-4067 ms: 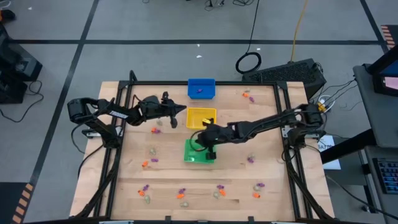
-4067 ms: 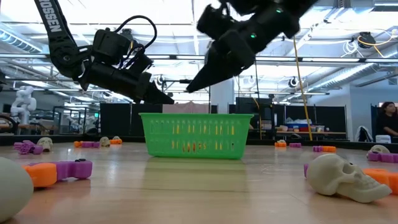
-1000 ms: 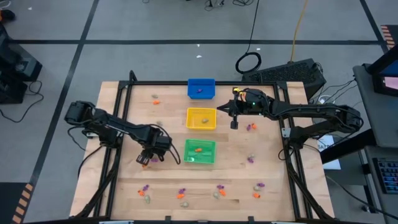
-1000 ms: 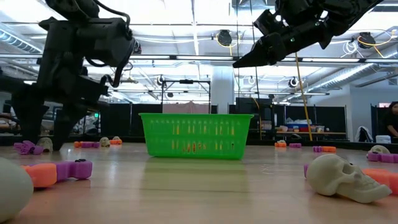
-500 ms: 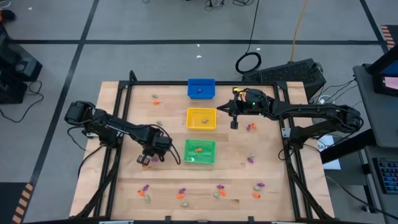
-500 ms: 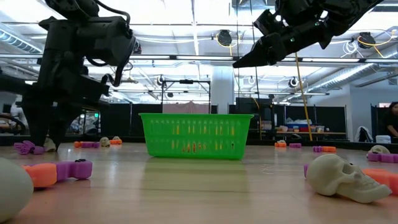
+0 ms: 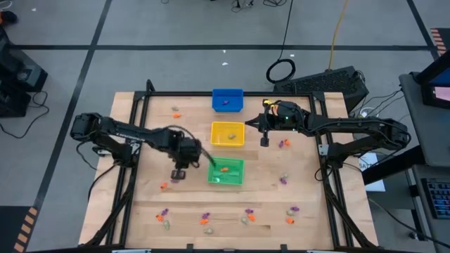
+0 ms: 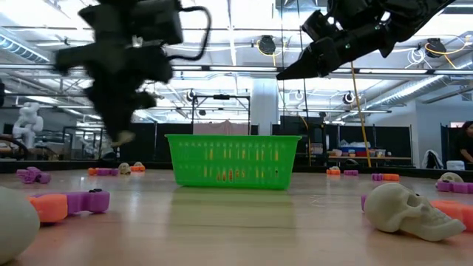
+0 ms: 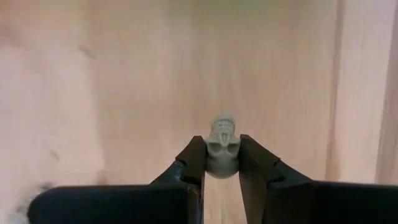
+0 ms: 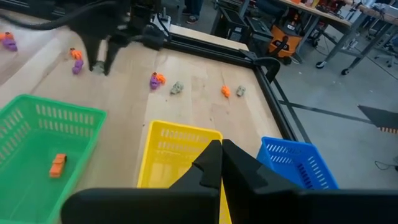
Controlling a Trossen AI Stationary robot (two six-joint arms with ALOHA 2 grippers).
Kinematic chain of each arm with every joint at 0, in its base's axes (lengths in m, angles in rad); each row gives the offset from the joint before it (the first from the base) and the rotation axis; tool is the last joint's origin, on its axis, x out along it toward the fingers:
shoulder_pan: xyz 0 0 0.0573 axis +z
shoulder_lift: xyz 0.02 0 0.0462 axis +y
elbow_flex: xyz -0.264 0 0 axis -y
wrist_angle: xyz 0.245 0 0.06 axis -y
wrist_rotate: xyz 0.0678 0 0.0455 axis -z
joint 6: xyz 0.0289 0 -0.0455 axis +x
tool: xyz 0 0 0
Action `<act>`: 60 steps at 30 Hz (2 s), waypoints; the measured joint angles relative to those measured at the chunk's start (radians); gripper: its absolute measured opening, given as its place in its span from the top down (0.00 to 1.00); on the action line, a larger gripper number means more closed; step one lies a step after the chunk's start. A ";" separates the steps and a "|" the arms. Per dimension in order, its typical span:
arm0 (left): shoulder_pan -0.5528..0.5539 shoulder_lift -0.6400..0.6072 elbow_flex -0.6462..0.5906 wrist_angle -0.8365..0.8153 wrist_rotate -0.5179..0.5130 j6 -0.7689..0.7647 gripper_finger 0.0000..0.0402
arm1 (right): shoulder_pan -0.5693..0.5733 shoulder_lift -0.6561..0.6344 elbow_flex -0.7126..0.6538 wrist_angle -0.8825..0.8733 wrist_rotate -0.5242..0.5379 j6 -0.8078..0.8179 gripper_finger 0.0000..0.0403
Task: Sort Halloween decoration
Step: Put the skull toy into the yellow bin
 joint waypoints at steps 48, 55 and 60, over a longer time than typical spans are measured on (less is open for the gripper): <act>0.405 0.530 0.528 0.237 0.010 0.110 0.87 | 0.004 0.000 0.001 0.022 0.000 -0.030 1.00; 0.370 0.530 0.528 0.178 0.018 0.119 0.87 | 0.004 0.000 0.001 0.022 0.000 -0.034 1.00; 0.342 0.551 0.527 0.165 -0.003 0.160 0.87 | 0.004 0.000 0.000 0.022 -0.001 -0.028 1.00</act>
